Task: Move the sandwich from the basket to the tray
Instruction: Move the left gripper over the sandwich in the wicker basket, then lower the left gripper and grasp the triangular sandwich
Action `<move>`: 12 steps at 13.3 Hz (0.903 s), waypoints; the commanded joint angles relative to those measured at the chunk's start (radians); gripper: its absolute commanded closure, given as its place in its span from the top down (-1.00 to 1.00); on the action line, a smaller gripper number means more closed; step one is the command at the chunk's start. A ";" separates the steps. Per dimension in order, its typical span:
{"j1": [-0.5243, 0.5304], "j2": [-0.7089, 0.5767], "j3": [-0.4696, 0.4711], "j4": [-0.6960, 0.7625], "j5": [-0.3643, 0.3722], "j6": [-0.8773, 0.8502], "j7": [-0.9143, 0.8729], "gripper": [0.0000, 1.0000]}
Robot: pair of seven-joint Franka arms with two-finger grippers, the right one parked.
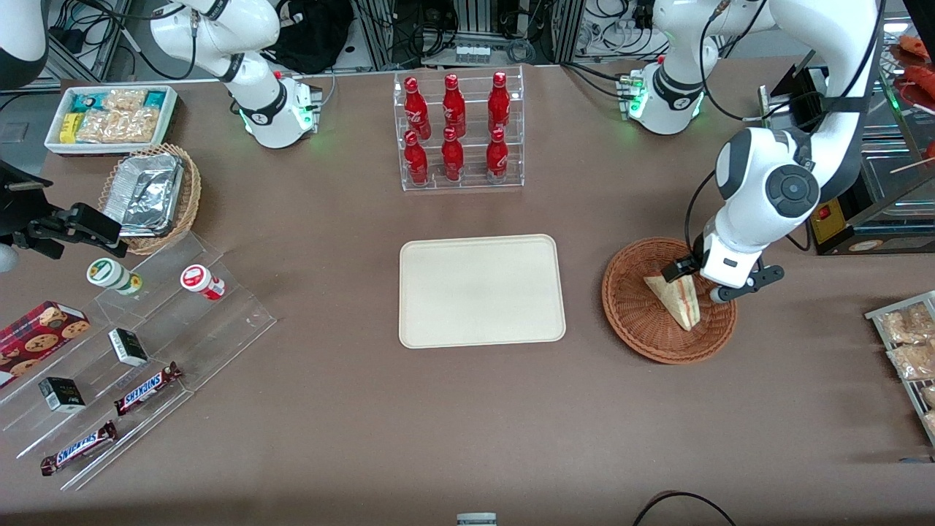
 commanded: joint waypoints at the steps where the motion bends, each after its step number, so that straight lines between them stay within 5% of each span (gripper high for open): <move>1: -0.006 0.020 0.003 -0.037 -0.003 0.086 -0.141 1.00; 7: 0.000 0.103 0.004 -0.039 -0.003 0.153 -0.174 0.95; 10: 0.000 0.113 0.004 -0.037 -0.003 0.158 -0.182 -0.59; 12: 0.000 0.100 0.004 -0.031 -0.003 0.149 -0.163 -0.88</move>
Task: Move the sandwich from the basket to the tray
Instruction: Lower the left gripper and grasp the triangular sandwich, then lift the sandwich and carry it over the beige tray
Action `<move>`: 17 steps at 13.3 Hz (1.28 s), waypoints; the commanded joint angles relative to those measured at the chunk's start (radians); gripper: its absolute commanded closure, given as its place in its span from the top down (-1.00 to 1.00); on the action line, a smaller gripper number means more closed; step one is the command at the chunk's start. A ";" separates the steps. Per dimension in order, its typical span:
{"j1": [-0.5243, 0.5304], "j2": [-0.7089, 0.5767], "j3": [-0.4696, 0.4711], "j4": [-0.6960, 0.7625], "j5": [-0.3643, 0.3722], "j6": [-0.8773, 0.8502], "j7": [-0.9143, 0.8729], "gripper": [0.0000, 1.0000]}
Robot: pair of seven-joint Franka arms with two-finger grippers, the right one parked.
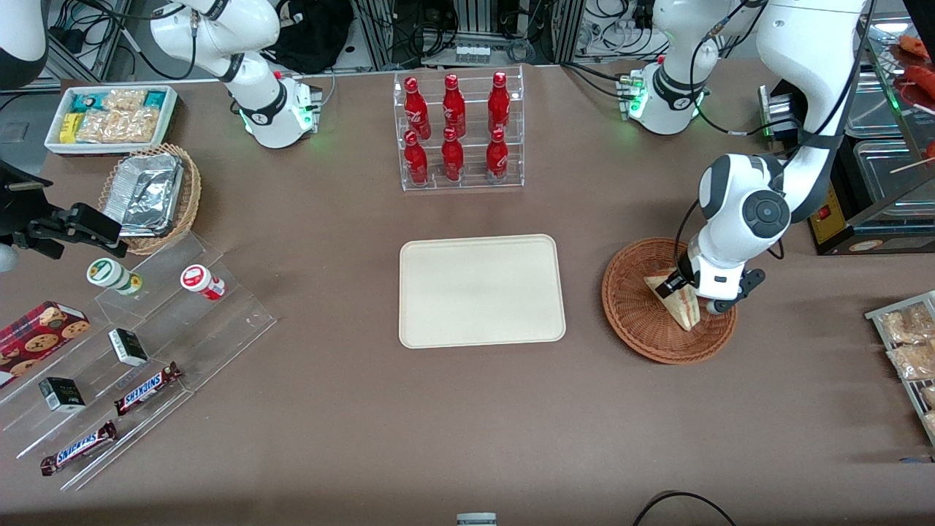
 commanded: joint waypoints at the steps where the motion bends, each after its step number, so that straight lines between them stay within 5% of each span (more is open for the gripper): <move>1: -0.001 -0.039 0.001 0.008 -0.001 -0.034 0.014 -0.91; 7: -0.043 -0.019 -0.034 0.350 0.001 -0.560 0.123 -0.93; 17: -0.395 0.219 -0.042 0.540 -0.049 -0.446 0.055 -0.97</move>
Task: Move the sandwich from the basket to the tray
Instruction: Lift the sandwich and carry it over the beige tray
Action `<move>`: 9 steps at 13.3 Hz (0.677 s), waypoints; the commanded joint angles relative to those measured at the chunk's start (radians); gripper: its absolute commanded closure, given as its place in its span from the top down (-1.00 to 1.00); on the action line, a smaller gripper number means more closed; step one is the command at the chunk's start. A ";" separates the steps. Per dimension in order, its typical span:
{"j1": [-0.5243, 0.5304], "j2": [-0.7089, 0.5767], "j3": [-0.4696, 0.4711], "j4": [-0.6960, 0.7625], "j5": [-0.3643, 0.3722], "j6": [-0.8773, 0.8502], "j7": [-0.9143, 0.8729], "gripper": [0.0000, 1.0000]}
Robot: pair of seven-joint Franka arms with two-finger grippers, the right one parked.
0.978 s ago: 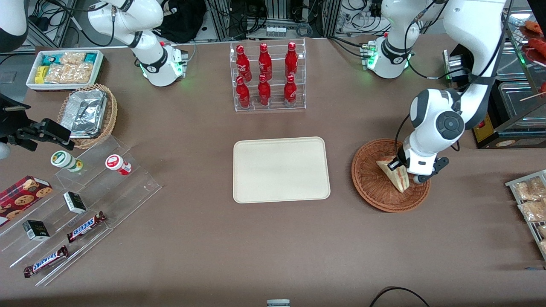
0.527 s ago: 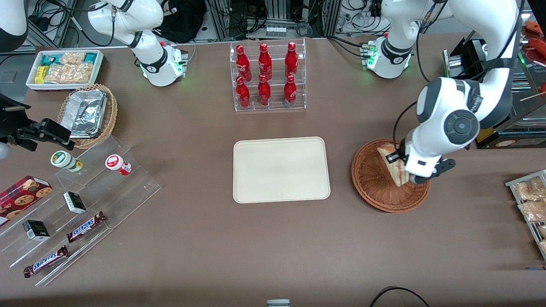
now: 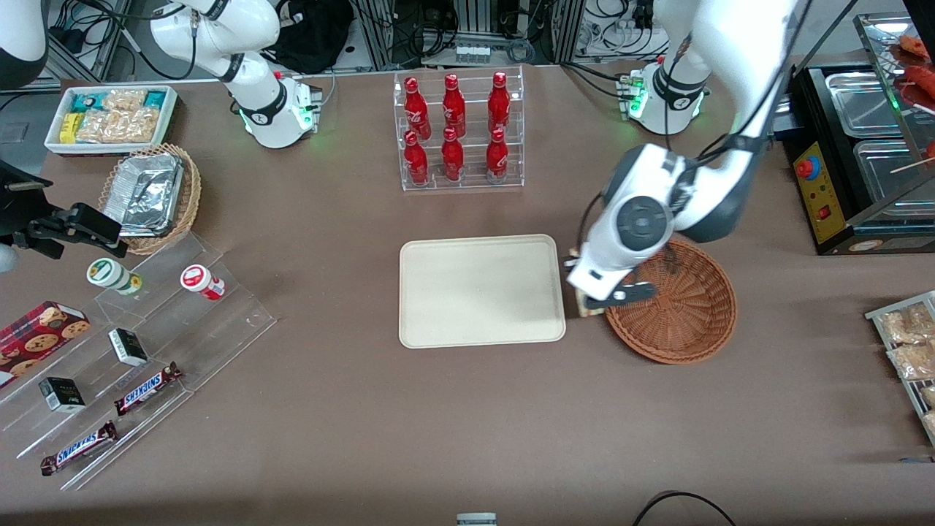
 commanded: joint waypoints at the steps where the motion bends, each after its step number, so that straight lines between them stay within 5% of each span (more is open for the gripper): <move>1: -0.086 0.081 0.012 0.059 -0.012 0.079 -0.090 -0.98; 9: -0.257 0.264 0.013 0.271 0.005 0.107 -0.286 -1.00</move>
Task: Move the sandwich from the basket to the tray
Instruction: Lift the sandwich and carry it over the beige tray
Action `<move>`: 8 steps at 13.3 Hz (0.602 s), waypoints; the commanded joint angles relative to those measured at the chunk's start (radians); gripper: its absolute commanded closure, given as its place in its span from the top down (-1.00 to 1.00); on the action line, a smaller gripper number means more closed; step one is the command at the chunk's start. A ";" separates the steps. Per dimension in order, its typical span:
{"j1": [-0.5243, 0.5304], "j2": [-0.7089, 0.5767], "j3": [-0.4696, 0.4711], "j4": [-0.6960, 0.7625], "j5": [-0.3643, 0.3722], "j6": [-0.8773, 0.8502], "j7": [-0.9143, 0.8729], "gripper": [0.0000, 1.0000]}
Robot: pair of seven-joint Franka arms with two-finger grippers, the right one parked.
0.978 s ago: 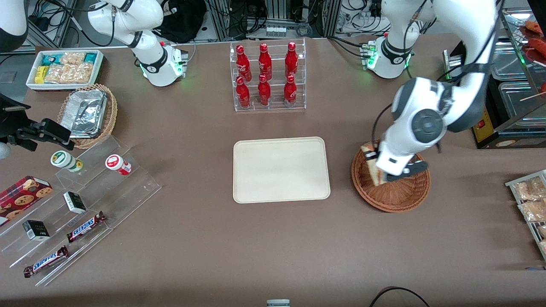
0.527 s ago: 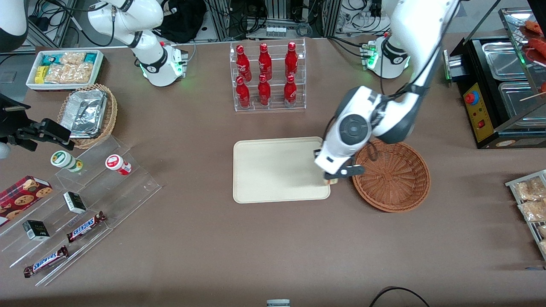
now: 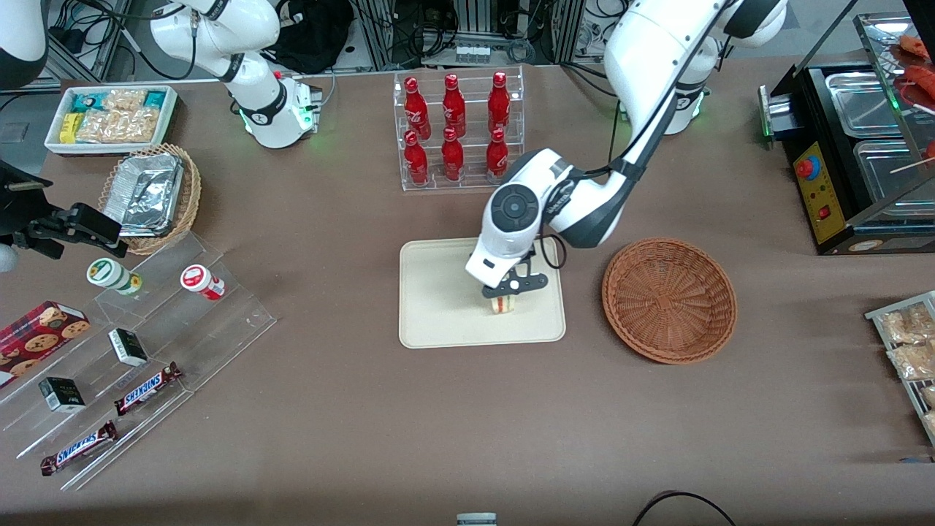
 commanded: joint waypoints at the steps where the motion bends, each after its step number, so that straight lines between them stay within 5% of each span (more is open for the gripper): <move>1: -0.038 0.071 0.015 0.089 0.006 -0.007 -0.055 -1.00; 5: -0.063 0.111 0.018 0.097 0.043 0.017 -0.093 -0.88; 6: -0.063 0.117 0.018 0.097 0.043 0.033 -0.090 -0.60; 7: -0.063 0.119 0.018 0.097 0.044 0.045 -0.089 0.49; 8: -0.063 0.116 0.019 0.097 0.059 0.053 -0.081 0.99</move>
